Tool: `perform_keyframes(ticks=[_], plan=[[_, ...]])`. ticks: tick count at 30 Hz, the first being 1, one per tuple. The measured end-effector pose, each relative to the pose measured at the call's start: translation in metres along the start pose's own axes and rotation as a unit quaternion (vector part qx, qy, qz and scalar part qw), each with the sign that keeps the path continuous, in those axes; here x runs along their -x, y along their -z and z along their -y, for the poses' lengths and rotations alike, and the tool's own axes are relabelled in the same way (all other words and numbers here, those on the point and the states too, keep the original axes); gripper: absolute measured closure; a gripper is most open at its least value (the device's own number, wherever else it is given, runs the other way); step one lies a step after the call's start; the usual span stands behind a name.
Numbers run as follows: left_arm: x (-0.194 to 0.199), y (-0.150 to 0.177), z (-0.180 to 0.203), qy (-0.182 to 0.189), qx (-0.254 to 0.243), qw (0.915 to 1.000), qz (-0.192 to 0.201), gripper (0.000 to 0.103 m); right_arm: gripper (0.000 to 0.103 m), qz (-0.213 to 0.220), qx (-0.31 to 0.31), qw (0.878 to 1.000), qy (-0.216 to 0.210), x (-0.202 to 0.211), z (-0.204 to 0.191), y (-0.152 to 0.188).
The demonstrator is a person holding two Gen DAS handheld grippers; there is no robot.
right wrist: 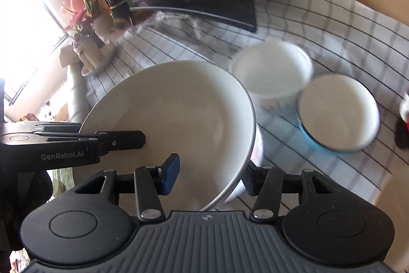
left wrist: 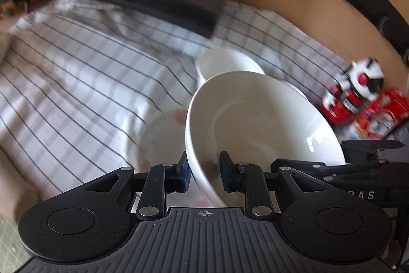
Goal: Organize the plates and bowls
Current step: 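Carry the white bowl with the left gripper and lower it onto the floral plate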
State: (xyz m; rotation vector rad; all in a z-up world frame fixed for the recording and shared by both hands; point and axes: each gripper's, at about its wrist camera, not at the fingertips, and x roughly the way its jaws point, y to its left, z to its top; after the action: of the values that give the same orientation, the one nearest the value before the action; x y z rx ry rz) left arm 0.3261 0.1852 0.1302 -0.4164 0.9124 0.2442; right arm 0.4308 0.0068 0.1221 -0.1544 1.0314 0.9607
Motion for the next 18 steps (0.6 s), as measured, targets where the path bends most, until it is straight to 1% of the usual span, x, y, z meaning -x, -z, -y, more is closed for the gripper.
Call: perform_keyframes(ticks=[4,8,11,14,16,18], plan=[[-0.017,-0.008,-0.023,-0.01,0.016,0.9998,-0.008,0.078,0.051,-0.008,-0.004,1.0,0.0,-0.028,-0.009,-0.008],[-0.044,0.002,-0.042,-0.007,0.025,0.9987,-0.044,0.076,0.051,-0.032,-0.004,0.999,0.019,-0.06,-0.01,-0.004],[-0.061,0.011,-0.053,-0.002,0.033,0.997,-0.07,0.075,0.051,-0.053,-0.014,0.998,0.028,-0.082,-0.007,0.005],[-0.076,0.017,-0.063,-0.001,0.042,0.9951,-0.089,0.075,0.051,-0.066,-0.021,0.997,0.032,-0.095,-0.003,0.013],[-0.082,0.018,-0.068,0.001,0.043,0.9946,-0.095,0.075,0.051,-0.067,-0.017,0.997,0.037,-0.102,-0.005,0.017],[-0.084,0.018,-0.069,0.003,0.033,0.9952,-0.092,0.076,0.051,-0.066,-0.015,0.997,0.044,-0.106,-0.007,0.018]])
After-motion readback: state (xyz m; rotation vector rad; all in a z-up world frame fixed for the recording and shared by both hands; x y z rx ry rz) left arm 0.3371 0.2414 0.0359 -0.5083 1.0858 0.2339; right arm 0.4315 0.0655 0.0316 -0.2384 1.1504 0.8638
